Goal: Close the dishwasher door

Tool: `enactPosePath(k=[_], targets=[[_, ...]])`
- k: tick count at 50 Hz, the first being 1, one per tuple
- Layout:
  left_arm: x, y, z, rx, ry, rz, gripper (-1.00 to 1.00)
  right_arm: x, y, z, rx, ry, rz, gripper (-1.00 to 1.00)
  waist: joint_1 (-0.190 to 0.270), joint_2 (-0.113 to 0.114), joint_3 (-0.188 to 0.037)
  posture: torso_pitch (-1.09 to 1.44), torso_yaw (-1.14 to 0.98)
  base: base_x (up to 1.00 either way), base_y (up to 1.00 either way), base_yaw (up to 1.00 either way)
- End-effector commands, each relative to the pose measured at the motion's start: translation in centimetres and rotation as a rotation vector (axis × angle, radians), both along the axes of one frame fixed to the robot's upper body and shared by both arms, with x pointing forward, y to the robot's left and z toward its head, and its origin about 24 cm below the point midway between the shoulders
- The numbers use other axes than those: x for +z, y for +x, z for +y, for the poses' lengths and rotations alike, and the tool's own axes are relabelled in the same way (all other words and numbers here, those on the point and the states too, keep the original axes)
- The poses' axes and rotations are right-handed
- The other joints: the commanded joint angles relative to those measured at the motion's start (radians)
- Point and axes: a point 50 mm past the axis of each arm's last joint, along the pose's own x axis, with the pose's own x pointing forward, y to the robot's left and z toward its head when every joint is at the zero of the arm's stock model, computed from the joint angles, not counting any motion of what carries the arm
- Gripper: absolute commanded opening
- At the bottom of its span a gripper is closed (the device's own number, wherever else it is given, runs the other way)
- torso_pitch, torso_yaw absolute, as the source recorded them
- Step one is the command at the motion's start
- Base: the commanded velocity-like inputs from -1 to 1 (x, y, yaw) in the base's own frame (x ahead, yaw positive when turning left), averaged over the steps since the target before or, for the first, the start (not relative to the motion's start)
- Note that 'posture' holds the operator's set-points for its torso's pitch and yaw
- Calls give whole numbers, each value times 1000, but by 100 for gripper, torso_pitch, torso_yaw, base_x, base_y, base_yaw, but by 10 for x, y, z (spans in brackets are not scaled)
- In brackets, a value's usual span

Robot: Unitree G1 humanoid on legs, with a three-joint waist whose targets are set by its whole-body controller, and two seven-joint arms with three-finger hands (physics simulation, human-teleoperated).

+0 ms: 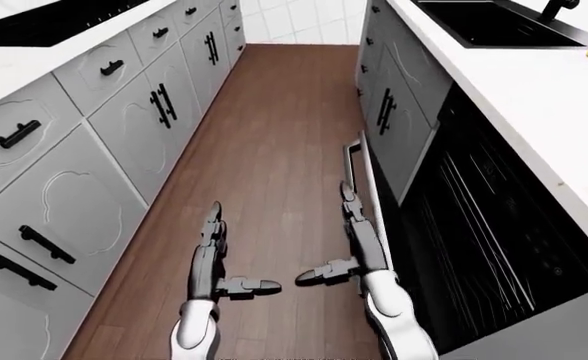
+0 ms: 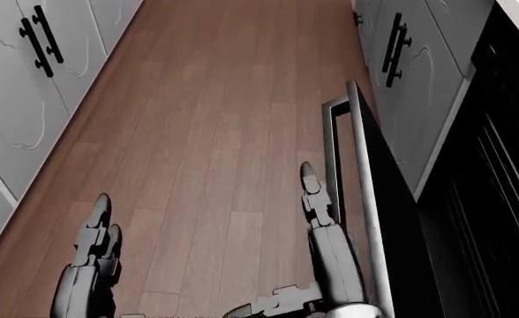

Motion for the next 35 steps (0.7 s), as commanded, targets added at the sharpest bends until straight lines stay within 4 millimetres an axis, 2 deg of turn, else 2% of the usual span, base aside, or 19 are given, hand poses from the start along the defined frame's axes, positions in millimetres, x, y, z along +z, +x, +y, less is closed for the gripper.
enactPosePath(k=[1, 7, 9, 13, 19, 22, 25, 35], targets=[[17, 3, 0, -3, -1, -86, 100, 12, 5, 6, 14, 6, -82, 100, 1, 1, -16, 0, 0, 0, 0, 0], [17, 3, 0, -3, 4, -93, 100, 0, 18, 18, 51, 14, -49, 100, -1, 6, -20, 0, 0, 0, 0, 0], [17, 3, 0, 0, 4, -94, 100, -13, 24, 22, 67, 26, -30, 100, 0, 6, -22, 0, 0, 0, 0, 0], [17, 3, 0, -1, 5, -95, 100, -22, 35, 26, 78, 33, -4, 100, -1, 9, -26, 0, 0, 0, 0, 0], [17, 3, 1, 1, -2, -94, 100, -55, 53, 24, 64, 54, 61, 100, -2, 12, -32, 0, 0, 0, 0, 0], [18, 4, 2, 1, -11, -92, 100, -80, 59, 17, 50, 83, 131, 100, -3, 15, -36, 0, 0, 0, 0, 0], [18, 4, 2, 2, -11, -92, 100, -94, 55, 14, 52, 112, 199, 100, -3, 15, -42, 0, 0, 0, 0, 0], [19, 3, 2, 2, -11, -89, 100, -128, 30, -1, 15, 173, 385, 100, 5, 5, -39, 0, 0, 0, 0, 0]])
